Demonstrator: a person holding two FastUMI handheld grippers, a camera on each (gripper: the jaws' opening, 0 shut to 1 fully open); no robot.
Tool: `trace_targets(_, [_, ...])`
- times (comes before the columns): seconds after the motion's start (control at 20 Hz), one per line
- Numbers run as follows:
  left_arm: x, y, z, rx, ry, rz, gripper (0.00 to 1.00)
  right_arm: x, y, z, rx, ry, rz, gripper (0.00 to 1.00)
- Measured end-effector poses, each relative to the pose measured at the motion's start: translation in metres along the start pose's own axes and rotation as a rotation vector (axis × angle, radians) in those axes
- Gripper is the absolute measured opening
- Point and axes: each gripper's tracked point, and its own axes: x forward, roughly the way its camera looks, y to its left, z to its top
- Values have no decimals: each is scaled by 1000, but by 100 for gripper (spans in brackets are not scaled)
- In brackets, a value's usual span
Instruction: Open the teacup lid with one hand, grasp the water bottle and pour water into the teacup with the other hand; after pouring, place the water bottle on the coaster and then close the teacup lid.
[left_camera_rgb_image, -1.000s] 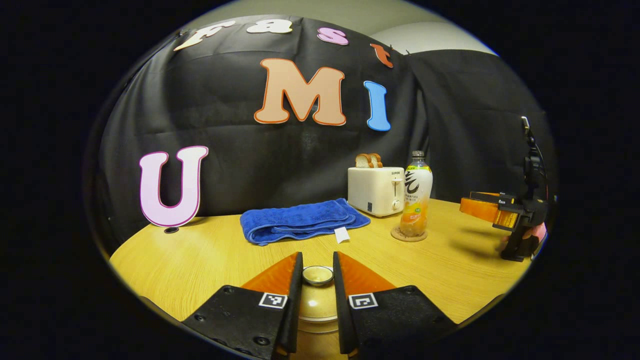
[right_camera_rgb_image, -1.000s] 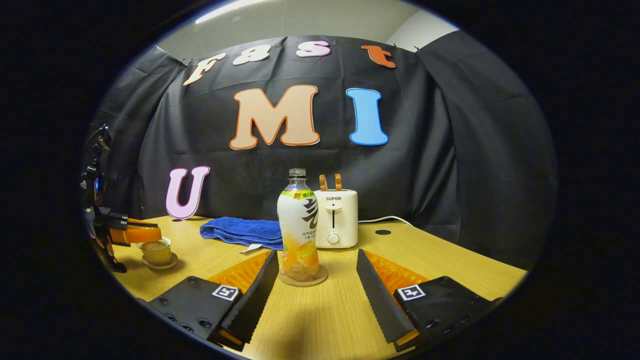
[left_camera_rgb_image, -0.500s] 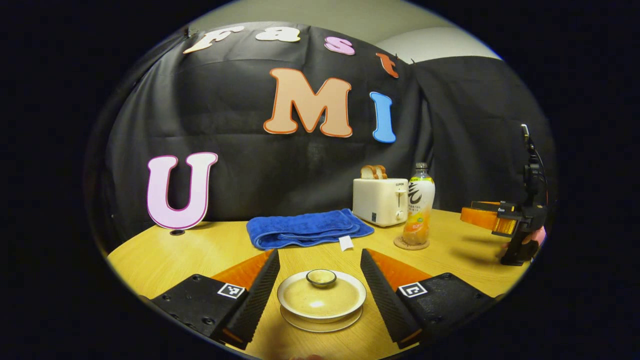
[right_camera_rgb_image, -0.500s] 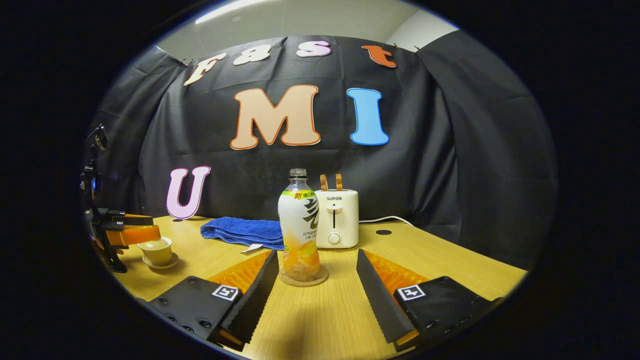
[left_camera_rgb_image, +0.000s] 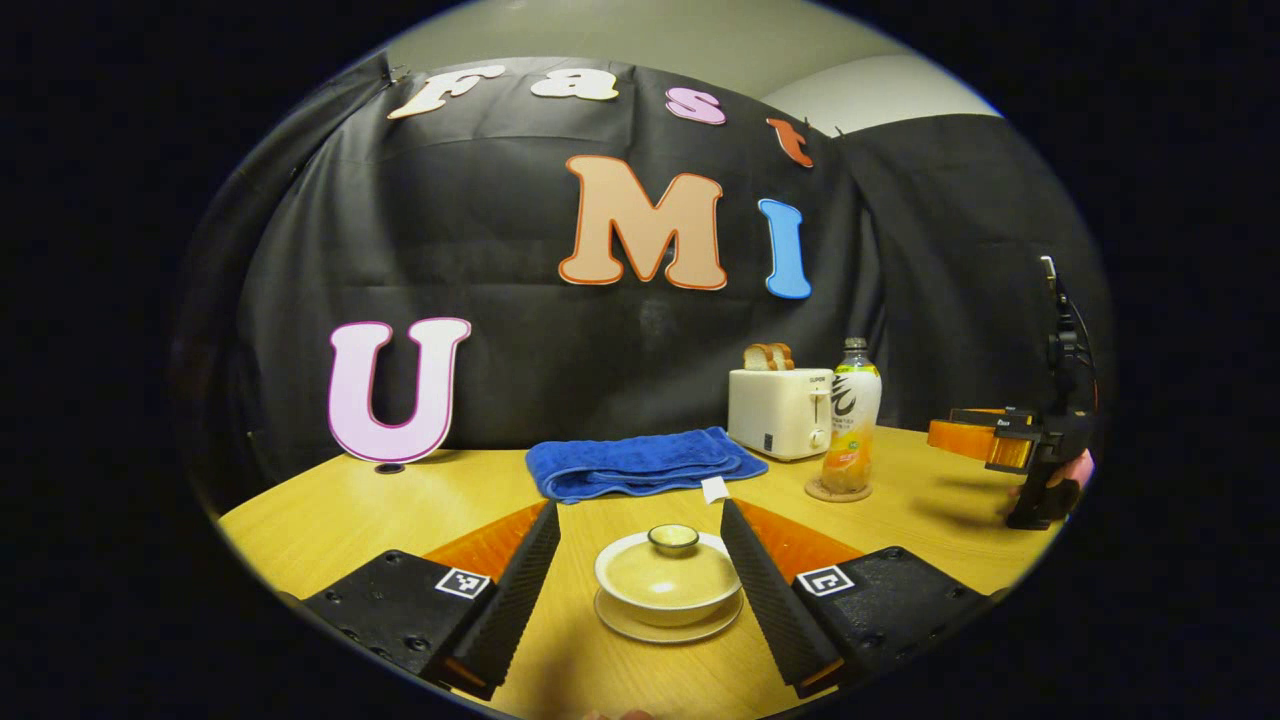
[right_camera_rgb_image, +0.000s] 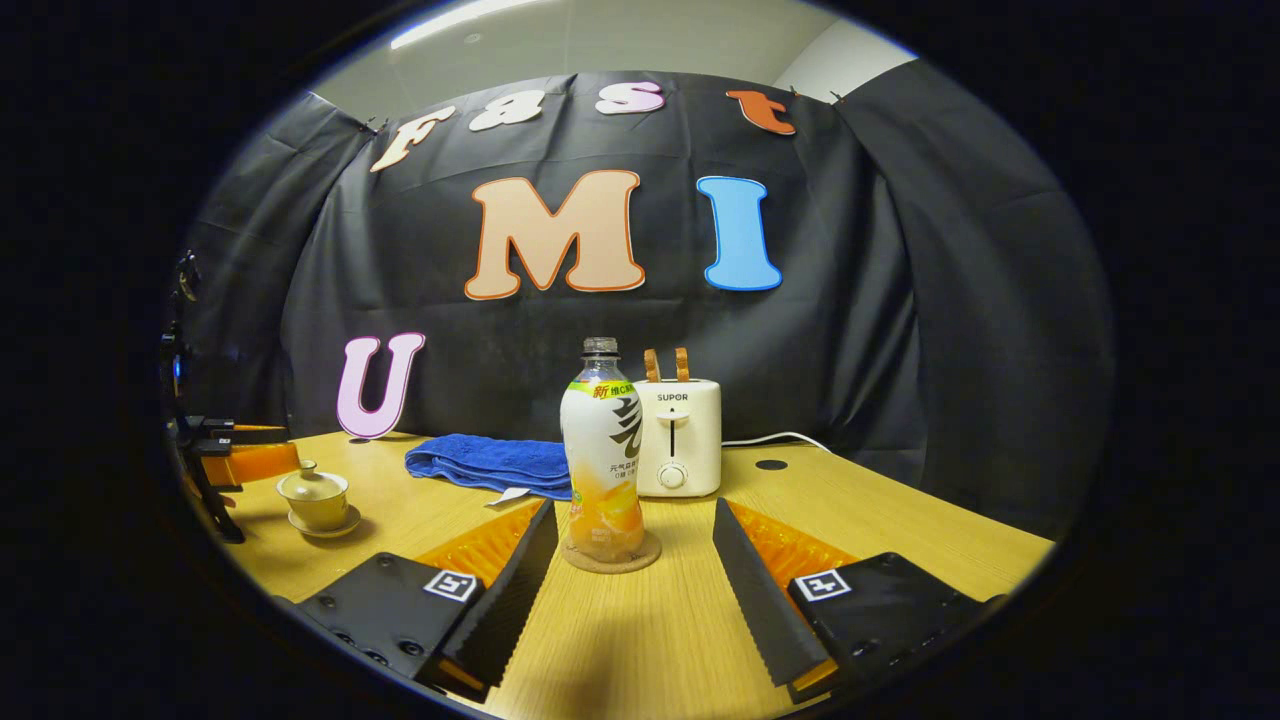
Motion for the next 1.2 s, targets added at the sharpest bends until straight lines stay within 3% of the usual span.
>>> trace_targets(0.1, [-12, 17, 0, 5, -2, 68, 95, 0, 0, 0, 0, 0, 0, 98])
trace_targets(0.35, [-41, 78, 0, 14, 10, 373, 95, 0, -3, 1, -1, -3, -10, 98])
trace_targets(0.6, [-68, 115, 1, 22, 15, 620, 94, -1, -9, 1, -1, -5, -43, 96])
trace_targets(0.75, [-74, 116, 1, 20, 17, 661, 94, -1, -15, 1, -3, -5, -73, 100])
trace_targets(1.2, [-73, 108, -4, 16, 12, 644, 94, -8, -18, 2, -4, -6, -99, 98])
